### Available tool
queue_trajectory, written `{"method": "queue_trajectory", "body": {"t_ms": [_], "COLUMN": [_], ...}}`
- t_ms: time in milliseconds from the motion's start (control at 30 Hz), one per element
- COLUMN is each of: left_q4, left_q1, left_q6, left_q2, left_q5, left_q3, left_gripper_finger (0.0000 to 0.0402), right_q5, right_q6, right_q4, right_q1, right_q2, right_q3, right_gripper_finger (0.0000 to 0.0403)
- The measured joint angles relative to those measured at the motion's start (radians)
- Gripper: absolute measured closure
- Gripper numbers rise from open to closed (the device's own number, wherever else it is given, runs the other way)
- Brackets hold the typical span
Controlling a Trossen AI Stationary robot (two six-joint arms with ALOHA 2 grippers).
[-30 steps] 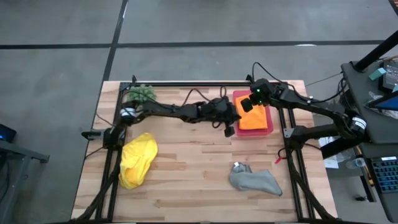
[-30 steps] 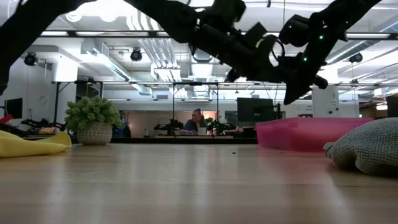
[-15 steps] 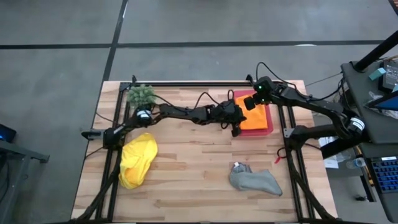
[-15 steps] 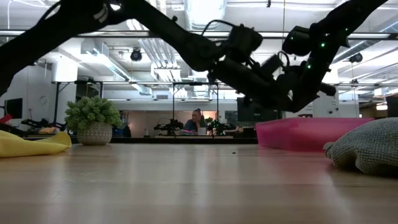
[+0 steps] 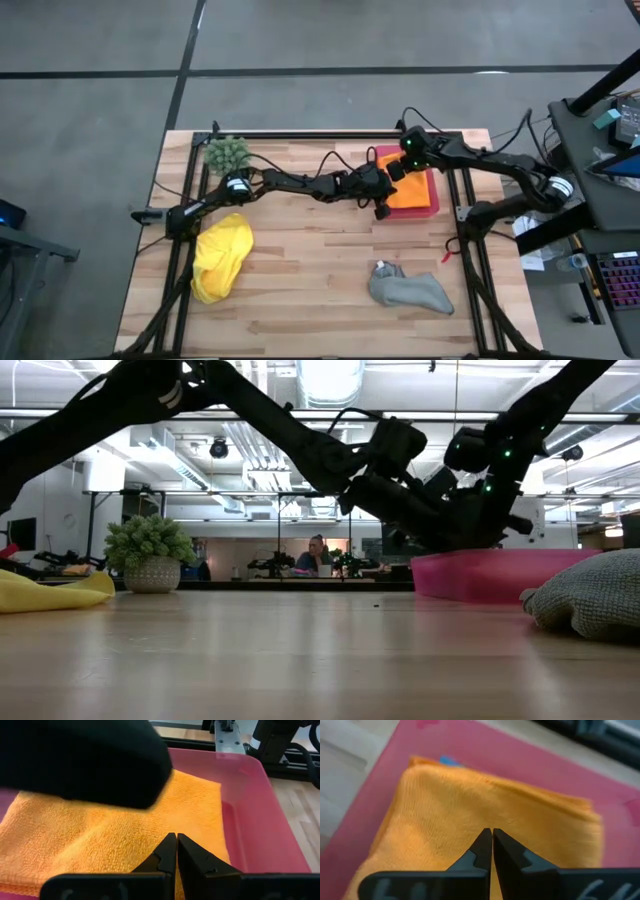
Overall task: Fold microfiber towels
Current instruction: Put the orange microfiber cloth into the pink bin
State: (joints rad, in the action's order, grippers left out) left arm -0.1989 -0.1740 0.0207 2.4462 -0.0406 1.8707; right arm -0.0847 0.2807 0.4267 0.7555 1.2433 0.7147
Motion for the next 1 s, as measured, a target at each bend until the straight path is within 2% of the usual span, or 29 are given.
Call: {"method": "queue_trajectory", "body": {"t_ms": [267,500,633,867,1000], "left_q4": [0.000,0.014,0.016,0.054,0.076], "left_q1": [0.000,0.000,0.000,0.002,0.003], "left_q6": [0.001,0.001,0.001,0.004,0.000], "left_q2": [0.000,0.000,0.000,-0.038,-0.092], "left_q5": [-0.001,-0.003,-0.003,0.001,0.001], "left_q3": [-0.008,-0.010,-0.009,-0.016,-0.016], "left_gripper_finger": [0.0401,0.0401,0.0401,0.0401,0.0401], "right_q5": [-0.039,0.000,0.061,0.067,0.067], "right_q6": [-0.021,-0.012,-0.003,0.036,0.060], "right_q4": [-0.052,-0.057,-0.052,0.065,0.058], "right_q1": [0.024,0.032,0.001,-0.074,-0.117], "right_q2": [0.053,0.018,-0.029,-0.092,-0.084], "right_q3": [-0.001,-0.001,-0.001,-0.001,-0.020], "right_gripper_finger": [0.0394,0.0394,0.0394,0.0394,0.0394]}}
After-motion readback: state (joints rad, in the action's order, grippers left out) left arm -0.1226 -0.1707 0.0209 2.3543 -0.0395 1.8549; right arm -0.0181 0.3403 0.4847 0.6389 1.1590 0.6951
